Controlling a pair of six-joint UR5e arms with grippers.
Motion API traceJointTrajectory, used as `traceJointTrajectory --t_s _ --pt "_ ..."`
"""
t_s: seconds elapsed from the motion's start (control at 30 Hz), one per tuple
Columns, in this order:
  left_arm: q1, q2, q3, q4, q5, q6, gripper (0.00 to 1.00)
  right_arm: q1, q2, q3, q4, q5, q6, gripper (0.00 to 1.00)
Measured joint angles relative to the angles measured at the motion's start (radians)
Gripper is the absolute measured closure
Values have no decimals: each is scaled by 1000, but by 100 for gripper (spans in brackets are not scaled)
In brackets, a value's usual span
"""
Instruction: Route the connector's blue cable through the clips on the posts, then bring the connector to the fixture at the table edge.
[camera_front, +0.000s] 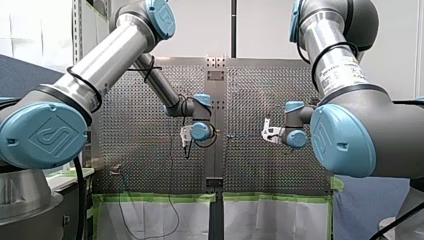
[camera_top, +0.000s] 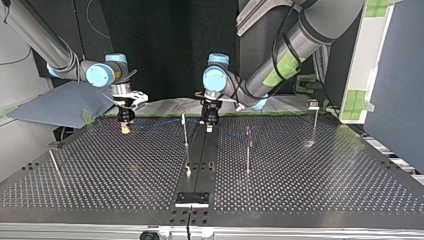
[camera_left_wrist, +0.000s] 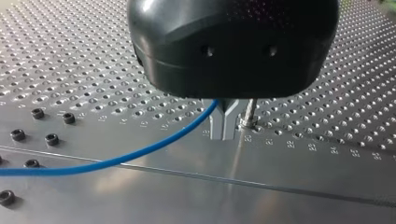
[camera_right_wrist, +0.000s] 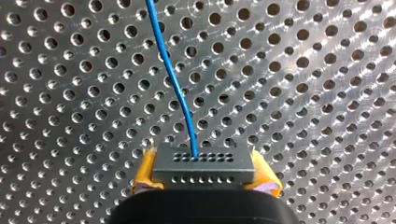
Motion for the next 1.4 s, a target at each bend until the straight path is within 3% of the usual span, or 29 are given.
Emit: traceJointTrajectory --t_s 0.6,0.87,0.9,0.93,1.0,1.03,1.07,1.1,1.13,1.17,1.27,1.4 --pt "4 -17 26 -44 29 1 100 4 1 -1 4 -3 -2 98" --pt "-10 -16 26 -83 66 50 98 5 1 -1 8 -3 -4 98" --pt "-11 -16 26 -91 70 61 86 5 1 -1 9 -3 -4 98" --pt "-12 -16 27 -96 72 69 86 5 1 -1 9 -3 -4 98" --pt "-12 -16 27 -106 79 83 62 5 2 -1 9 -3 -4 98" --pt "-12 -16 27 -111 83 87 62 5 1 -1 10 -3 -4 98" --pt "-12 -16 27 -116 89 89 30 6 2 -1 10 -3 -4 98" --pt "-12 -16 27 -122 98 92 13 6 1 -1 11 -3 -4 98" --pt "-12 -16 27 -126 105 93 13 6 2 -1 12 -3 -4 98" --pt "-12 -16 27 -130 113 94 0 6 2 -1 13 -3 -4 98" --pt "-16 -15 27 -149 120 93 0 7 2 -1 16 -3 -5 98" --pt "-25 -13 27 -182 95 87 0 8 2 -1 19 -3 -5 98"
